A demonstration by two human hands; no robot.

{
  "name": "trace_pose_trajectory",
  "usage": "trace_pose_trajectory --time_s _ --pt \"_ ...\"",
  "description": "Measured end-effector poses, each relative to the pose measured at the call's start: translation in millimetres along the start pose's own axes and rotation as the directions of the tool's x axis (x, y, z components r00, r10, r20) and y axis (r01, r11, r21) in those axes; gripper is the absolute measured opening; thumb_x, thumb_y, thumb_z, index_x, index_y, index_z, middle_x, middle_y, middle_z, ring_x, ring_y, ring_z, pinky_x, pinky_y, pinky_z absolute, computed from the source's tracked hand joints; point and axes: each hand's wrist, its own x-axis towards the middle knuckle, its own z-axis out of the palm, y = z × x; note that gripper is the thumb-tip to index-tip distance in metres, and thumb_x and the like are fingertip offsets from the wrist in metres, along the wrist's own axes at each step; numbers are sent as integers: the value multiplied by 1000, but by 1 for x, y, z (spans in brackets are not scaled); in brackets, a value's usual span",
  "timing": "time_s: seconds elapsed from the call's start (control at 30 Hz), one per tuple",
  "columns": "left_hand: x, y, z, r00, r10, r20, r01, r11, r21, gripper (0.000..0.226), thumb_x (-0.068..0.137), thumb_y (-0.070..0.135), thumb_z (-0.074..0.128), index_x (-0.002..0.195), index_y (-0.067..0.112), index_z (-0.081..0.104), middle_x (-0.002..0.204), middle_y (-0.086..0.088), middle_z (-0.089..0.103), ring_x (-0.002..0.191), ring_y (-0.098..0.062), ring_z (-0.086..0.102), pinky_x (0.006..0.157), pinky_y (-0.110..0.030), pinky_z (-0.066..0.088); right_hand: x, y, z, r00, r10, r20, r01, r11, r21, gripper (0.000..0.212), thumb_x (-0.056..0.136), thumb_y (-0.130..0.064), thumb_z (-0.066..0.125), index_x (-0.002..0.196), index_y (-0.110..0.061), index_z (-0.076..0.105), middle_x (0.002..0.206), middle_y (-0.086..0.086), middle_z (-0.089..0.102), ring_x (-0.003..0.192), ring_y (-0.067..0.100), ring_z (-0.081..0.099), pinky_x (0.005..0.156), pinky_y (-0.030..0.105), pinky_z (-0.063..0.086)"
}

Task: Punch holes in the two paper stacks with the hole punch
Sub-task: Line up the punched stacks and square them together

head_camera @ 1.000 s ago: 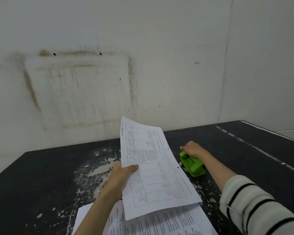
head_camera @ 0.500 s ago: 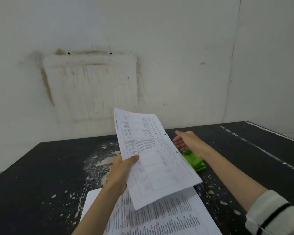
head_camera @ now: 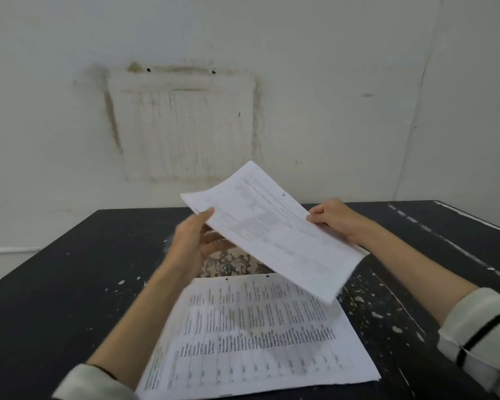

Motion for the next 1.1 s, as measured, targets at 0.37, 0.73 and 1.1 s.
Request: trace_pose_trajectory --time_s 0.37,0.73,1.1 --pt "-20 15 -104 938 -346 9 280 771 572 37 85 25 63 113 3 50 98 -20 66 71 -26 68 59 -36 56 -19 13 59 834 -106 541 210 968 -134 26 90 -7 56 66 -9 65 61 -4 53 53 1 43 55 14 35" --pt "-12 -9 -88 975 -223 1 78 347 935 49 88 23 60 129 12 36 130 -10 44 109 -23 50 84 -33 50 -9 9 82 779 -215 589 440 857 -269 35 91 -7 55 58 -20 58 54 -11 46 46 1 33 52 13 29" --pt "8 -25 -68 909 -394 140 -137 35 990 44 82 21 68 121 15 49 130 -6 47 114 -24 48 103 -41 41 -7 17 89 815 -262 516 510 747 -426 13 89 -20 58 93 -11 67 83 -8 58 74 8 53 65 14 40"
